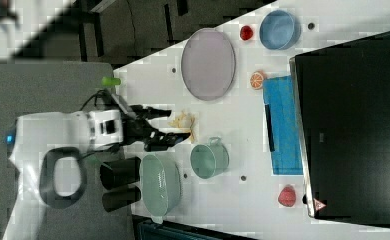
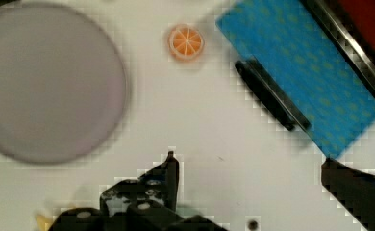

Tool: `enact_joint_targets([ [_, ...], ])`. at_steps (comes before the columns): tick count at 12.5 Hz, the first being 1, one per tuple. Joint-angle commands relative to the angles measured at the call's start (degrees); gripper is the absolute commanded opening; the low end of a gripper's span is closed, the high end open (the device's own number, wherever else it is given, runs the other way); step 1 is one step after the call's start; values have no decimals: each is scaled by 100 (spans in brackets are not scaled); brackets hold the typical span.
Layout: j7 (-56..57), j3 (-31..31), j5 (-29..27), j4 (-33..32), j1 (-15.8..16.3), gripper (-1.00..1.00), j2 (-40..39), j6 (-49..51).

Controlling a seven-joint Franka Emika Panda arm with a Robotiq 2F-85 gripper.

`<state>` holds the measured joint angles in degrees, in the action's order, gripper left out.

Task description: Pick Ketchup from the table and place in oven.

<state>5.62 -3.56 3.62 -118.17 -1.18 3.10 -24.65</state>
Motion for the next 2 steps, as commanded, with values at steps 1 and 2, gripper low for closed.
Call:
enact_joint_targets([
  [1, 193, 83, -23, 584, -10, 100, 237, 733],
  [2, 61, 98, 12, 807, -10, 100, 322, 1024],
])
